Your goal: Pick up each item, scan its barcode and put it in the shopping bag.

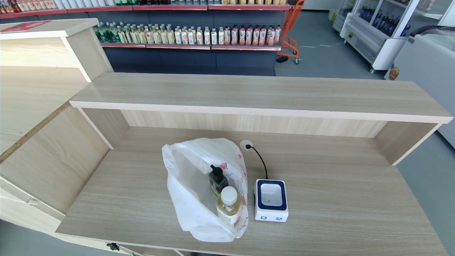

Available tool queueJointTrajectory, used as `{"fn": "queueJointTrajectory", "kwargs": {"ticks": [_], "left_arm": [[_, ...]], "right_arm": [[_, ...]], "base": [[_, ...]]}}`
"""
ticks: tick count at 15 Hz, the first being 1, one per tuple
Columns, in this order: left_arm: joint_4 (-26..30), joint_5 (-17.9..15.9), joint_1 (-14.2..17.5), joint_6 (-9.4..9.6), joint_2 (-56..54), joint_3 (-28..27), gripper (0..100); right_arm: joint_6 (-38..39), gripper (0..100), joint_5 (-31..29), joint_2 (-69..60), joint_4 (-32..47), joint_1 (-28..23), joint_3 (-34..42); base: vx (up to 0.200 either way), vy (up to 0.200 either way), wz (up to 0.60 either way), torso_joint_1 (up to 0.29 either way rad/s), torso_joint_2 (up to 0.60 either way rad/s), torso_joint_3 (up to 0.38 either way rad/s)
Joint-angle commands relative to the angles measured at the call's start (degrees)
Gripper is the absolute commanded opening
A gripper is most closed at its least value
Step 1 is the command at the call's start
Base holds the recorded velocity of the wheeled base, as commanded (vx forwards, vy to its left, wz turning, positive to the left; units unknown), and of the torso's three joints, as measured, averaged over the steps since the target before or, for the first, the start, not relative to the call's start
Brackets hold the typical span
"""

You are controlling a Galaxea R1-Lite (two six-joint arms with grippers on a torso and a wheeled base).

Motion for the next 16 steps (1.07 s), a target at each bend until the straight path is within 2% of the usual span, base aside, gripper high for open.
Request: {"fn": "queueJointTrajectory", "kwargs": {"ticks": [1, 5, 16], "left_arm": [[0.0, 0.0, 0.0, 0.16, 0.1, 0.0, 100], [0.0, 0.0, 0.0, 0.07, 0.0, 0.0, 100], [0.0, 0.1, 0.0, 0.07, 0.0, 0.0, 100]], "right_arm": [[-0.1, 0, 0.1, 0.2, 0.0, -0.1, 0.0], [-0.5, 0, 0.1, 0.2, 0.0, -0.1, 0.0], [-0.1, 0, 0.1, 0.2, 0.0, -0.1, 0.0]], "base": [[0.0, 0.0, 0.0, 0.0, 0.0, 0.0], [0.2, 0.0, 0.0, -0.002, 0.0, 0.006], [0.0, 0.0, 0.0, 0.0, 0.0, 0.0]]}}
